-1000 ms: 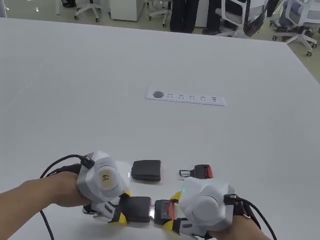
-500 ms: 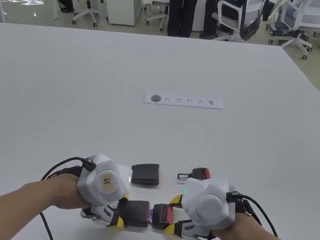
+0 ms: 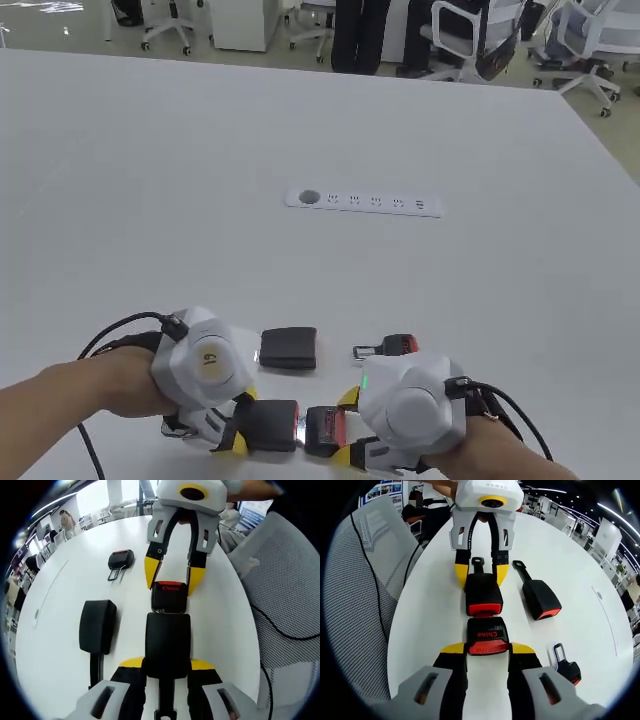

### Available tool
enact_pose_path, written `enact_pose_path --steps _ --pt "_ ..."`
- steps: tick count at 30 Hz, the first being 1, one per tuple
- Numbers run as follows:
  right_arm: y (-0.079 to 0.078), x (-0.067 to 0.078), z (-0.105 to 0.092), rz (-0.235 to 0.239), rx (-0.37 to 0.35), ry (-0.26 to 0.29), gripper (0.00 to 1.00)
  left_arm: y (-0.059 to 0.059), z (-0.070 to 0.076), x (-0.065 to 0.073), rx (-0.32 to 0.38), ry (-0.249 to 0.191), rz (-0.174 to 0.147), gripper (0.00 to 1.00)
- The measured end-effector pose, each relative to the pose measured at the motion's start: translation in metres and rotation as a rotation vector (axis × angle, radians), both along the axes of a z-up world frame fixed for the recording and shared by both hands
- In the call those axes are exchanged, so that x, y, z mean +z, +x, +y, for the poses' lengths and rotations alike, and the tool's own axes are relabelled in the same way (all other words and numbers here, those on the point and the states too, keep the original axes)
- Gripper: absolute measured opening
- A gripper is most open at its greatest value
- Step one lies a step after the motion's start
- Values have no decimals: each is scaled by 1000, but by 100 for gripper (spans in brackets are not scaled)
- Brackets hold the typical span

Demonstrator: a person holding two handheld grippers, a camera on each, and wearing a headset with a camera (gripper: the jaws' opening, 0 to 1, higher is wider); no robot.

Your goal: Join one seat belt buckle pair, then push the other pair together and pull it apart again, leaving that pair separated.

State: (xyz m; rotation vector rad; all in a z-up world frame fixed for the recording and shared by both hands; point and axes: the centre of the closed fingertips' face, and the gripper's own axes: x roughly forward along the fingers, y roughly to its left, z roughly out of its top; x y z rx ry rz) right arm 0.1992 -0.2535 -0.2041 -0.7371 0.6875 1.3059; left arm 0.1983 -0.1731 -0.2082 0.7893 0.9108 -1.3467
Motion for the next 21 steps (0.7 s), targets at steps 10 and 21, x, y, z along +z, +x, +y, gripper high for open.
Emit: enact_pose_path --steps 10,21 --pt "0 1 -1 11 -22 -18 28 2 0 0 14 5 9 32" --pt "-1 1 -1 9 -12 -3 28 2 1 0 0 -3 -1 32"
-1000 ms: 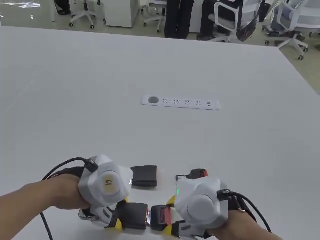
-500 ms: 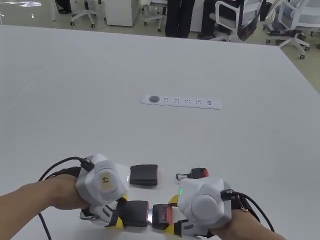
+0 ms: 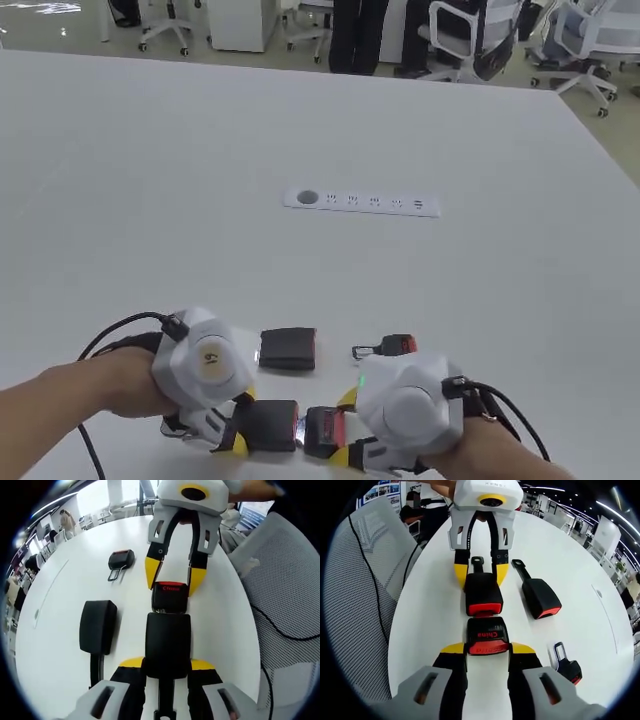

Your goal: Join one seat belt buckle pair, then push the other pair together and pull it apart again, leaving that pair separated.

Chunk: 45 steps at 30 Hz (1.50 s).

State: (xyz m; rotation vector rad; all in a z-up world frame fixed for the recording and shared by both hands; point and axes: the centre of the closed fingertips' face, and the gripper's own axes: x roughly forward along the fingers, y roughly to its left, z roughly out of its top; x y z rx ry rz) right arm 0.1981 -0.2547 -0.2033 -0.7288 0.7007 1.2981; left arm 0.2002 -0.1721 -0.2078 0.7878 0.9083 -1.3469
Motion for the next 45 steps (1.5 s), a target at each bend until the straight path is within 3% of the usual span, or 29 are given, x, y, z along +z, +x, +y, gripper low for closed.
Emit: enact_pose_path --steps 4,14,20,25,31,41,45 --pt "0 0 0 28 -17 13 29 0 0 0 10 -7 15 32" --pt "2 3 0 12 -9 5 31 -1 0 0 16 2 15 37" --pt "1 10 -1 13 -3 -11 41 1 0 1 26 1 6 45" --pt "3 16 -2 3 -10 -16 49 1 -3 8 39 -20 5 48" --pt "7 27 -5 -13 -12 -18 54 5 -4 27 49 -38 -15 50" --pt "23 45 -14 -26 -67 16 59 23 1 40 84 -66 -51 55" --pt "31 48 -21 -32 -87 23 59 30 -3 52 103 -81 -62 56"
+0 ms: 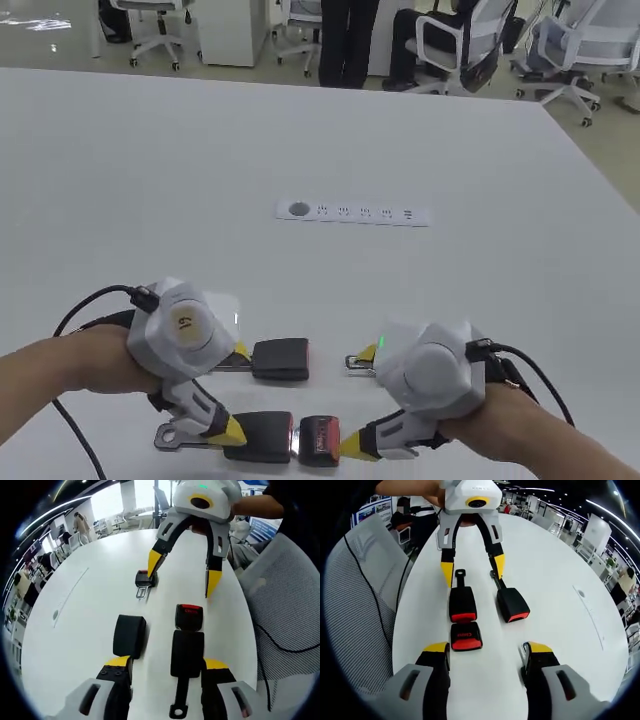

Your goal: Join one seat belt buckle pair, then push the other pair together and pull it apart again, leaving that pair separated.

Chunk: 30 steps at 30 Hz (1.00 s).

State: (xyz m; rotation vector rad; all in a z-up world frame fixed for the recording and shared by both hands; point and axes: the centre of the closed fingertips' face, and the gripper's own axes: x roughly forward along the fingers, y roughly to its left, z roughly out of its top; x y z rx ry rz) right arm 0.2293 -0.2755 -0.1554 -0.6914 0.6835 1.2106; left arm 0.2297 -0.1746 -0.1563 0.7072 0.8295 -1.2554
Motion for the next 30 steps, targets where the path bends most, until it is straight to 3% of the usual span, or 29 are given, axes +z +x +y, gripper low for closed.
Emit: enact_pose_path --steps 12,24,27,30 --pt "24 7 -18 -16 -56 18 60 39 2 6 39 -26 -30 57" --pt "45 -1 -38 -19 -61 -1 55 55 -6 -6 37 -10 -23 55" --pt "51 -9 -46 -11 -68 -17 55 62 -4 -12 37 -1 -18 54" --pt "54 -11 -53 -3 -71 -26 54 61 -6 -12 33 10 -10 53"
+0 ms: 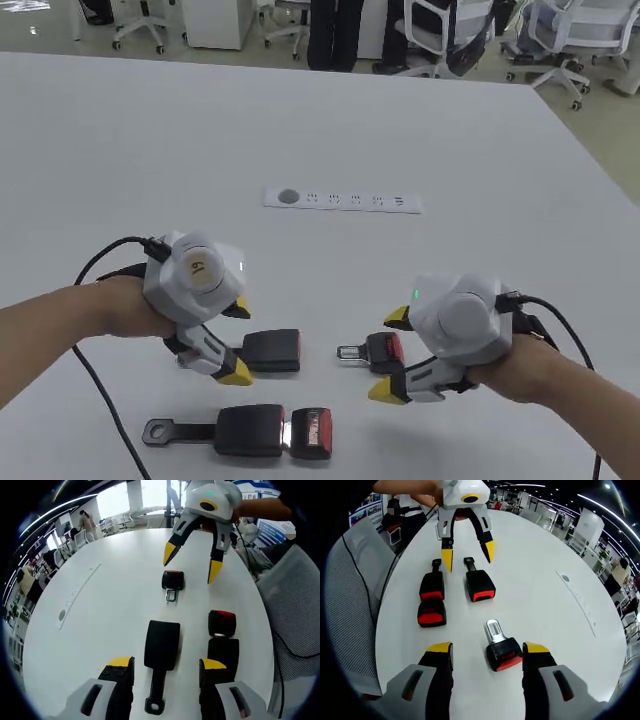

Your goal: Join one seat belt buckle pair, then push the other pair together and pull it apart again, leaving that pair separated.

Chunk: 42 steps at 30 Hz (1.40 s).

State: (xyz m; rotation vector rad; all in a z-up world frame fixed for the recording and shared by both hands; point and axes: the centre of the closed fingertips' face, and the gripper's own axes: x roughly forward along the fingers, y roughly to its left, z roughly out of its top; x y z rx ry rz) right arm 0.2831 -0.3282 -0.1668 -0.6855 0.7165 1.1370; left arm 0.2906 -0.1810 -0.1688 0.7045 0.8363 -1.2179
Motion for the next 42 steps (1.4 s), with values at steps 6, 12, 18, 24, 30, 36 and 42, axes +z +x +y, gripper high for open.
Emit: enact_pose_path --steps 6,12,18,24,30,36,42 --pt "7 -11 -12 10 -4 -22 50 4 0 -8 -14 20 10 49" --pt "14 -21 -19 3 40 -81 46 10 -3 -14 -19 39 22 44" --pt "17 -25 -21 25 76 -113 43 15 -2 -25 -41 83 35 41" --pt "20 -31 -23 44 89 -135 39 15 -1 -33 -67 114 45 38" --pt "24 -37 -24 51 88 -154 33 13 -1 -34 -84 136 52 35" --pt "24 -37 -21 59 91 -144 32 12 -4 -40 -110 149 54 33" --pt "24 -40 -22 57 97 -142 32 11 -4 -39 -140 154 43 33"
